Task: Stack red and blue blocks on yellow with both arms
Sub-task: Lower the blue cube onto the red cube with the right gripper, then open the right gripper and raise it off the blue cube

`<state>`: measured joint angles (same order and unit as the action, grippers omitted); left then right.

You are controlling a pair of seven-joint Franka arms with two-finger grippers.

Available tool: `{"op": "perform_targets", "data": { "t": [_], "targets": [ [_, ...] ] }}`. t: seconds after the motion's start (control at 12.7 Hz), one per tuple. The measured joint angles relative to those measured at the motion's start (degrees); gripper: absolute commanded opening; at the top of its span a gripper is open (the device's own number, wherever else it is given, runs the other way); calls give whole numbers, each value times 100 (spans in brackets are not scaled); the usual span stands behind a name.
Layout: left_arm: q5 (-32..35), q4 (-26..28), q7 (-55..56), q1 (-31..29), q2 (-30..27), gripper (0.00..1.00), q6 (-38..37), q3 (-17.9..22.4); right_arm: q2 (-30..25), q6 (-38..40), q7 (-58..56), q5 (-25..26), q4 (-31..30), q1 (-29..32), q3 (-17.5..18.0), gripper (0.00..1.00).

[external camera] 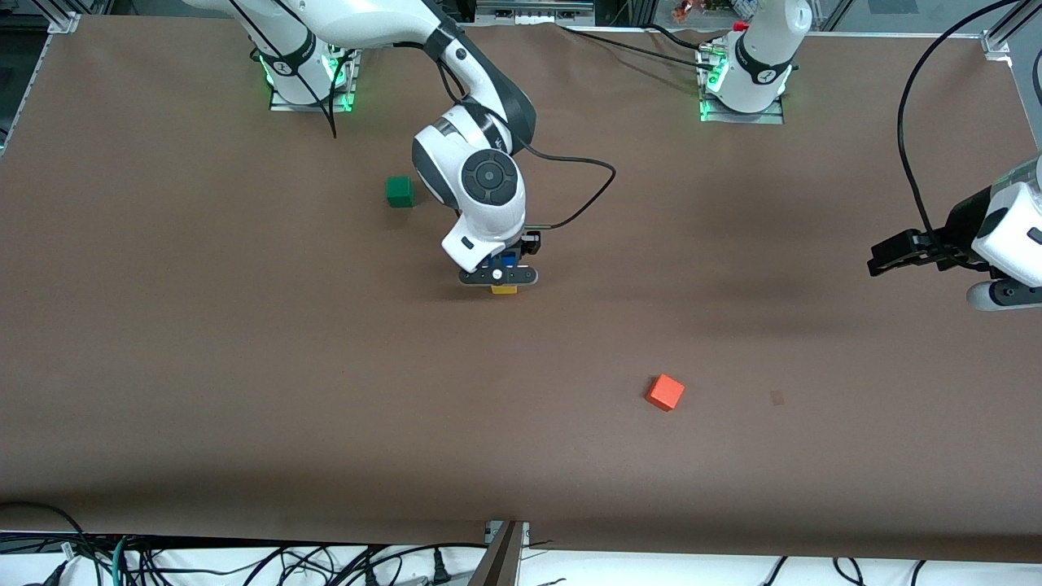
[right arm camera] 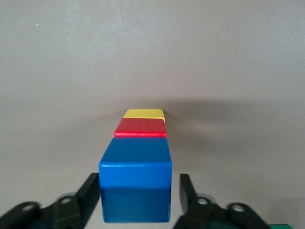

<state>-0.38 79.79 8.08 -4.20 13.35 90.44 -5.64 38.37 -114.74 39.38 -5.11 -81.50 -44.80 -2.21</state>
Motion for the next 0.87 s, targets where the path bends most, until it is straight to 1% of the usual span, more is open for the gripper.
{"op": "perform_targets", "data": {
  "t": [0.39, 0.55, 0.71, 0.87],
  "targets": [
    [0, -2, 0, 9, 0, 100, 0, -3, -5, -12, 23, -1, 19, 17, -6, 100],
    [0, -3, 0, 11, 1, 100, 0, -6, -98, -45, 188, -2, 83, 28, -46, 100],
    [0, -6, 0, 9, 2, 100, 0, -5, -373, -7, 298, -2, 147, 34, -175, 100],
    [0, -7, 0, 9, 2, 100, 0, -4, -745, 249, 300, -4, 161, 49, -399, 100]
  ]
}}
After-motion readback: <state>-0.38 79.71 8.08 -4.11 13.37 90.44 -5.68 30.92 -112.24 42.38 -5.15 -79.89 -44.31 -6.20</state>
